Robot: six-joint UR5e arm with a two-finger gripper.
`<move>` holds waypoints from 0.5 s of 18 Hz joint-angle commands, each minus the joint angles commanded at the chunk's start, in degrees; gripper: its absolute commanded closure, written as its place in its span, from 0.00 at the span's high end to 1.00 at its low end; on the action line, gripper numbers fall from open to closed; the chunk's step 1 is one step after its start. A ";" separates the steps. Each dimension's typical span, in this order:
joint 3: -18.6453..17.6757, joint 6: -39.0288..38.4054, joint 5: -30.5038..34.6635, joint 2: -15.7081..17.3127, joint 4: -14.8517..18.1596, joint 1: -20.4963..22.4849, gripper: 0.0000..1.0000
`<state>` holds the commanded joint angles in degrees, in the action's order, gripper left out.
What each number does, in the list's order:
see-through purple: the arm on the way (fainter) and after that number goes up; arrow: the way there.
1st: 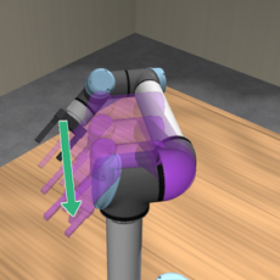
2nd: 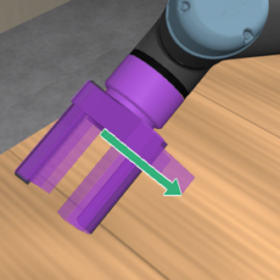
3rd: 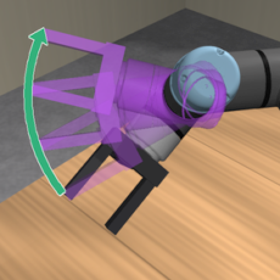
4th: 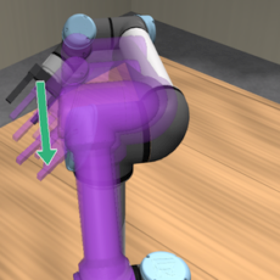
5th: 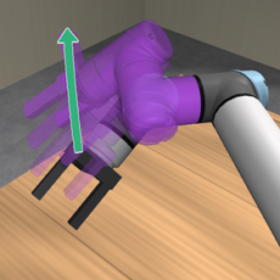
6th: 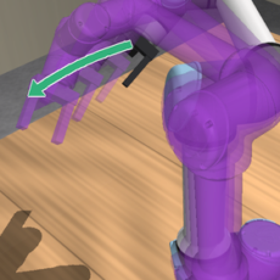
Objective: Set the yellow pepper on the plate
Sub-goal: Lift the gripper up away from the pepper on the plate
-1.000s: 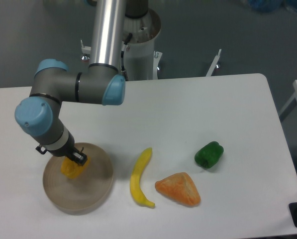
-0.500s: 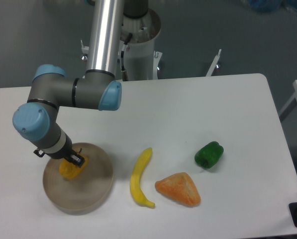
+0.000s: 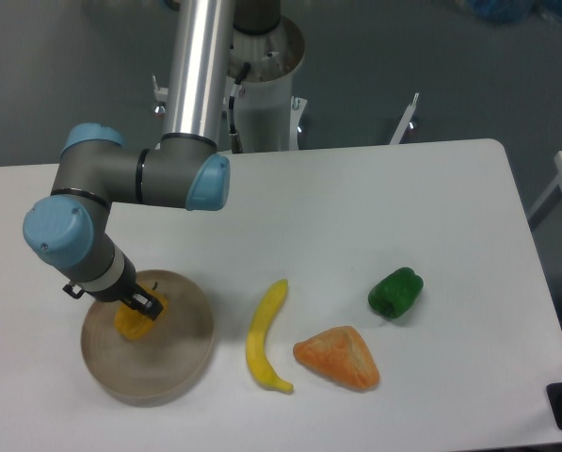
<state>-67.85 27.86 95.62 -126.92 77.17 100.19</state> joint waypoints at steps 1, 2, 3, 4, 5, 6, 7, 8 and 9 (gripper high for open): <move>0.00 0.17 -0.09 0.44 0.09 0.88 1.00; 0.09 0.52 -0.09 0.88 0.09 1.76 1.00; 0.09 1.57 -0.09 1.23 0.00 2.81 1.00; 0.17 2.98 -0.09 1.58 0.09 4.04 1.00; 0.26 4.56 -0.09 1.85 0.09 5.27 1.00; 0.44 6.22 0.00 2.11 0.00 6.58 1.00; 0.87 7.72 -0.09 2.38 0.09 7.99 1.00; 1.31 9.21 -0.09 2.64 0.09 9.57 1.00; 1.67 10.62 -0.09 3.08 0.17 10.89 1.00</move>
<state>-66.19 38.48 95.54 -123.84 77.34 111.08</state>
